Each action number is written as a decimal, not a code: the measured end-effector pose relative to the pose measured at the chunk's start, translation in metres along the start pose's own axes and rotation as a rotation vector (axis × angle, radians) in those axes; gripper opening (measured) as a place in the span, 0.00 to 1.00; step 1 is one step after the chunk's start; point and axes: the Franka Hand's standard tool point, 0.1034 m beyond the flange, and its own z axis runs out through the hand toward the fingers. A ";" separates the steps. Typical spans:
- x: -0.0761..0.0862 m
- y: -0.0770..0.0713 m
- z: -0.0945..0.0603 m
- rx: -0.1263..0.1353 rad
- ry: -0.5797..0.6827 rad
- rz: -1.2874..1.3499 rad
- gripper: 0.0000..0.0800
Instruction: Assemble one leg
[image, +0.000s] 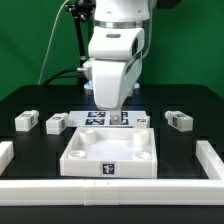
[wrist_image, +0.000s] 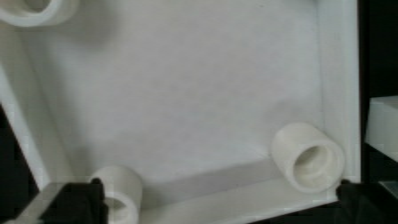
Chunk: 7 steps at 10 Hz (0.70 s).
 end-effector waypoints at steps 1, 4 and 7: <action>-0.003 -0.004 0.007 -0.020 0.007 -0.091 0.81; -0.004 -0.020 0.022 -0.059 0.019 -0.132 0.81; -0.004 -0.021 0.023 -0.051 0.017 -0.129 0.81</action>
Offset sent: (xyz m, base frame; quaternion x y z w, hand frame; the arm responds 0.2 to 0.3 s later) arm -0.0263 0.0125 -0.0089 -0.0569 0.0210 -0.0718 0.9956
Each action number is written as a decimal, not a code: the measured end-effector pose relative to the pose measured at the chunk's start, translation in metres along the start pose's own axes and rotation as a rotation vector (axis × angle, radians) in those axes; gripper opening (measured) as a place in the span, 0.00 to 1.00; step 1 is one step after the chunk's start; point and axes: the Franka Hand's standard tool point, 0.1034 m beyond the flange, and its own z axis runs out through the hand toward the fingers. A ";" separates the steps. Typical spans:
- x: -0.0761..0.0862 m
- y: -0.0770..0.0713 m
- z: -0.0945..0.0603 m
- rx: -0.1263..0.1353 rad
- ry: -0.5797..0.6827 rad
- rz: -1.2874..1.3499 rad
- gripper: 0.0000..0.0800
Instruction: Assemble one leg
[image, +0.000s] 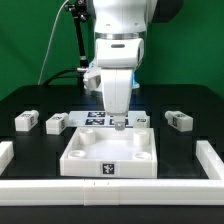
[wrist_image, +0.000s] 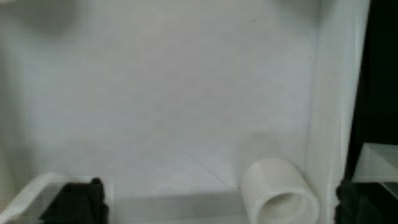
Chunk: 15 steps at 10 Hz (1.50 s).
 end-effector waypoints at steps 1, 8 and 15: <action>-0.001 -0.001 0.002 0.001 0.001 0.002 0.81; -0.012 -0.050 0.042 0.055 0.005 0.020 0.81; -0.013 -0.048 0.049 0.061 0.007 0.025 0.31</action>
Offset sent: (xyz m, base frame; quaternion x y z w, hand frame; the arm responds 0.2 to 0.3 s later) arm -0.0531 0.0162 -0.0206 0.0052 0.0264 0.0252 0.9993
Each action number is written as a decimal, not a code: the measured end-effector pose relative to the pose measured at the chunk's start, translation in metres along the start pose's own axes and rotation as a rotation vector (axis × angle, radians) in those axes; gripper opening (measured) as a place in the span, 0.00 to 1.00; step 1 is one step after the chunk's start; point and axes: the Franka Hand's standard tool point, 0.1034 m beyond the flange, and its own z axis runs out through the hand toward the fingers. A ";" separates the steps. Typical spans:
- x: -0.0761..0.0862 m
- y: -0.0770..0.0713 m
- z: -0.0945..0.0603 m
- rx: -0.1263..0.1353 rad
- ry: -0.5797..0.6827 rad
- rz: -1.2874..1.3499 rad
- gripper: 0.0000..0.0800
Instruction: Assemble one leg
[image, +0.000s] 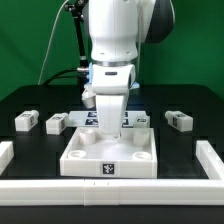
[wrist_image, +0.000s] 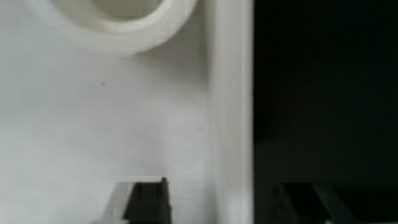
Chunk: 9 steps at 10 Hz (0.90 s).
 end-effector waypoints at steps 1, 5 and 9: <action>0.000 0.000 0.000 0.001 0.000 0.000 0.31; 0.000 0.001 0.000 -0.003 0.000 0.000 0.08; 0.000 0.001 0.000 -0.003 0.000 0.000 0.08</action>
Offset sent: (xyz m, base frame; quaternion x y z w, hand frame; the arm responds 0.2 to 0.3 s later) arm 0.0000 0.0000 0.0000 0.0000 0.0000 0.0000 1.0000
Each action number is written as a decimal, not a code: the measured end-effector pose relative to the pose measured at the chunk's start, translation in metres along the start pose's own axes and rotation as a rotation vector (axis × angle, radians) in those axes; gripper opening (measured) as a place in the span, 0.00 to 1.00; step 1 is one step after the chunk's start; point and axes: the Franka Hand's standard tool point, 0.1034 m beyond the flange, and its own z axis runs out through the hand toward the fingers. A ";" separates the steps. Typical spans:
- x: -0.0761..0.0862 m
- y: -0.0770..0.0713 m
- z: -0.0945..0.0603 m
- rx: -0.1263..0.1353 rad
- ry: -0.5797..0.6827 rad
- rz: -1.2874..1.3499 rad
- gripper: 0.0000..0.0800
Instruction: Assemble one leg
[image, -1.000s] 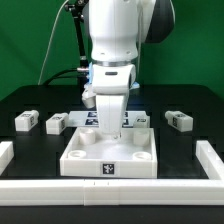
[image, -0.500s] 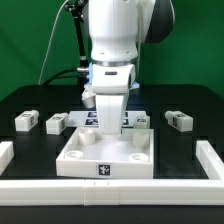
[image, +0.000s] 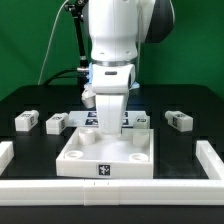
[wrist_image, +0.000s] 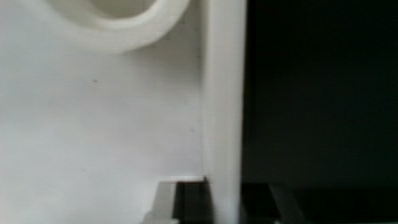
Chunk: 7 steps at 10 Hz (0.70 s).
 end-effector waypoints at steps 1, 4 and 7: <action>0.000 0.000 0.000 0.000 0.000 0.000 0.08; 0.008 0.015 -0.001 -0.028 0.008 -0.074 0.08; 0.028 0.024 -0.002 -0.048 0.022 -0.050 0.08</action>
Offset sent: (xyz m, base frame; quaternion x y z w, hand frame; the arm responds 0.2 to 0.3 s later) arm 0.0315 0.0301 -0.0072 -0.0295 0.0367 -0.1367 0.9895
